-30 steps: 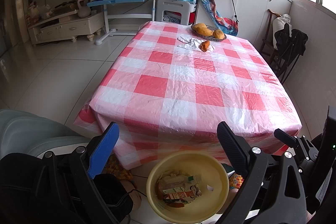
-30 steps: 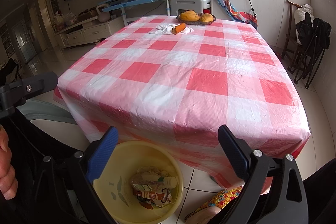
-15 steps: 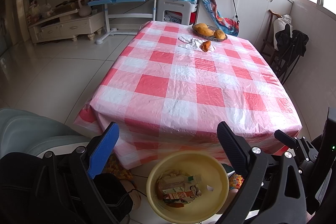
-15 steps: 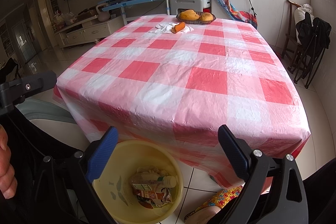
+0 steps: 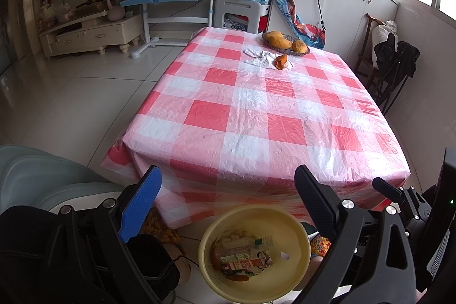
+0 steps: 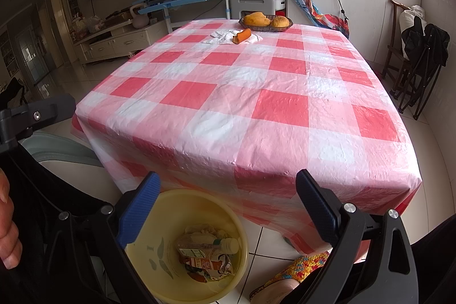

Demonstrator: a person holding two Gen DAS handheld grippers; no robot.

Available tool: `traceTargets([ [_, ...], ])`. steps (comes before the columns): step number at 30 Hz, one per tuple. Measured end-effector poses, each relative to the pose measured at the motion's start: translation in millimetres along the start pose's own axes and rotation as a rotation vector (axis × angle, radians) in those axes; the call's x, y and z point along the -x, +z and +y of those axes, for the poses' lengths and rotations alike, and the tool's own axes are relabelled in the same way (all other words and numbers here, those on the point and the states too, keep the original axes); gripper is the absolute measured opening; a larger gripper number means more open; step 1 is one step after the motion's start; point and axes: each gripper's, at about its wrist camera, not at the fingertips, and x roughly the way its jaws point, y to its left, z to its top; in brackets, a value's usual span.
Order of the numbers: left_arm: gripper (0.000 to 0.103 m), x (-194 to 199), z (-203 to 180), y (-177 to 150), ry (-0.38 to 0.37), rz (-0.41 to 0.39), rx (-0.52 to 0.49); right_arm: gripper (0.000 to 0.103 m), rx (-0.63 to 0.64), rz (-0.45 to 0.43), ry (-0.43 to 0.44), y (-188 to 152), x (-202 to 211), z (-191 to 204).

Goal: Collect trash

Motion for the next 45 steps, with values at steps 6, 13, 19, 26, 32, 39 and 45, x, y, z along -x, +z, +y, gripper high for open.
traceTargets([
  [6,0.091,0.0,0.2,0.2,0.000,0.000,0.001,0.092,-0.001,0.001,-0.001,-2.5,-0.5,-0.7],
  [13,0.091,0.0,0.7,0.0,0.000,0.001,0.002,0.092,0.000,0.001,-0.001,-3.0,-0.3,-1.2],
  [19,0.091,-0.1,0.9,0.1,0.001,0.001,0.003,0.092,0.000,0.002,-0.002,-2.1,-0.4,-0.5],
  [26,0.091,-0.2,1.0,0.5,0.001,0.001,0.004,0.092,0.001,0.002,-0.003,-4.4,-0.4,-1.8],
  [32,0.091,-0.1,2.1,-0.3,0.001,0.002,0.004,0.092,0.001,0.003,-0.003,-3.4,-0.6,-0.9],
  [39,0.091,-0.2,2.1,0.3,0.001,0.002,0.006,0.092,-0.001,0.000,-0.005,-3.8,-0.4,-2.0],
  [45,0.091,-0.1,3.5,-0.2,-0.001,0.003,0.009,0.092,-0.001,0.000,-0.005,-3.7,-0.3,-2.0],
])
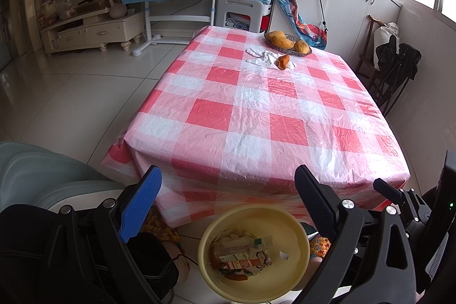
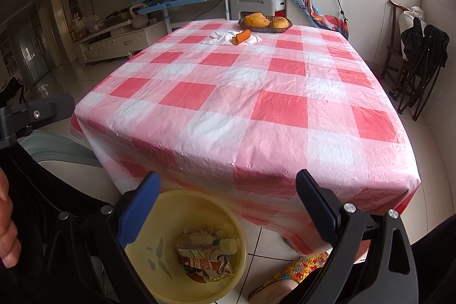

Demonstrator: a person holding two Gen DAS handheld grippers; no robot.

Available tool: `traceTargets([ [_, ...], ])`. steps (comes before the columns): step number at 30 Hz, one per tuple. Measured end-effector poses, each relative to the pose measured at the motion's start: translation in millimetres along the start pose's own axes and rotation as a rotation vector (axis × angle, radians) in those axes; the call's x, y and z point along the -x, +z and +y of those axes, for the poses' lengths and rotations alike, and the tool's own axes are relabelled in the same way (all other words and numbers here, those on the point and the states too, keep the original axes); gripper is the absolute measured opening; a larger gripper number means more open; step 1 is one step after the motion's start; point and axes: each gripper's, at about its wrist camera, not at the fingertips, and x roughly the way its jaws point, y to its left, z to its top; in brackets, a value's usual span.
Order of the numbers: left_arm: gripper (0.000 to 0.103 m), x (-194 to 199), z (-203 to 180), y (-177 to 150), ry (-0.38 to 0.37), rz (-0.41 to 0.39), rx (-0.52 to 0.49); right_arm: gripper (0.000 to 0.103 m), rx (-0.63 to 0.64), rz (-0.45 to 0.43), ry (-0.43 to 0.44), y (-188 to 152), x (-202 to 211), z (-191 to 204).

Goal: Collect trash

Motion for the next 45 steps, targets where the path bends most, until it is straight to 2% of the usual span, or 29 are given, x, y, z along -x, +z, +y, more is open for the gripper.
traceTargets([
  [24,0.092,3.1,-2.4,-3.1,0.027,0.000,0.007,0.092,-0.036,-0.041,0.022,10.8,13.1,-0.7],
  [29,0.092,4.6,-1.8,-4.4,0.033,0.003,-0.008,0.092,-0.027,-0.045,0.039,21.6,15.6,3.5],
  [36,0.092,7.1,-3.9,-1.8,0.027,0.016,-0.020,0.094,-0.051,-0.030,0.071,60.7,-5.4,-2.4],
  [40,0.092,8.9,2.1,21.3,0.052,-0.008,-0.021,0.094,-0.060,-0.018,0.067,103.1,-33.5,-8.2],
  [45,0.093,-7.8,14.7,59.2,0.064,-0.006,0.010,0.093,-0.103,0.009,0.047,160.2,-84.6,-24.3],
])
